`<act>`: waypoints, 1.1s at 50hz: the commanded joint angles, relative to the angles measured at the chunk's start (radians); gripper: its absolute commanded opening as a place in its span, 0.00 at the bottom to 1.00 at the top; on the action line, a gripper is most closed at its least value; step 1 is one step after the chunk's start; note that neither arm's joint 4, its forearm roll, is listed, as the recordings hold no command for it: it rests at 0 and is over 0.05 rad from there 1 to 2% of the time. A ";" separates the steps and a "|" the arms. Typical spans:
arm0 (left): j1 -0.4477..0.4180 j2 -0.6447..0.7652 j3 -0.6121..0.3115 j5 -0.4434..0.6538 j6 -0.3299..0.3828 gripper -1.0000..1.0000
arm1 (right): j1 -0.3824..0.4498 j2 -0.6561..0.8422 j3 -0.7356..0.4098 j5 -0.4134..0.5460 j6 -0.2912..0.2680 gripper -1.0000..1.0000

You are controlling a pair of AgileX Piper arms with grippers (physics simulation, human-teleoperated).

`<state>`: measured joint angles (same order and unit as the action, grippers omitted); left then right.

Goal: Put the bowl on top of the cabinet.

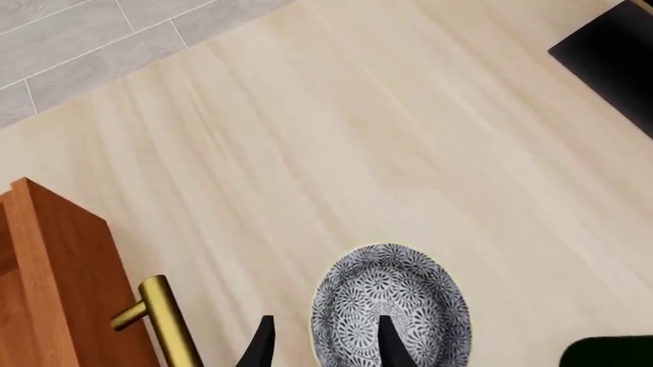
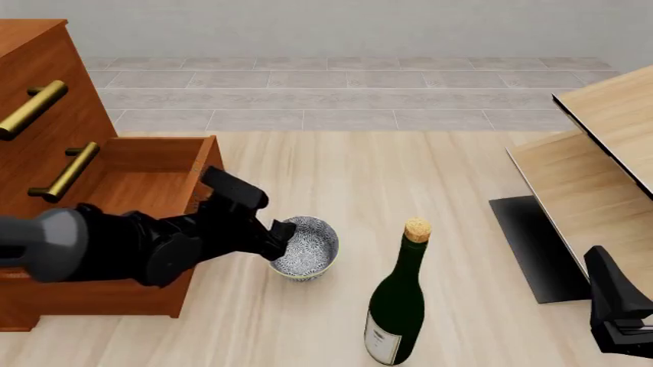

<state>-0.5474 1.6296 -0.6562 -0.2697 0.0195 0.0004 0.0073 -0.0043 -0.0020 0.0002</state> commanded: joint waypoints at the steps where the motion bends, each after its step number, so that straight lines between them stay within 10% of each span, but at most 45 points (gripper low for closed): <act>1: 0.001 0.030 -0.006 -0.015 0.002 1.00 | 0.000 0.000 0.000 0.000 0.000 1.00; 55: 0.021 0.148 -0.047 -0.049 0.004 1.00 | 0.000 0.000 0.000 0.000 0.000 1.00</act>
<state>-0.5320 1.7561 -0.6957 -0.3133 0.0215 0.0003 0.0074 -0.0043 -0.0019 0.0002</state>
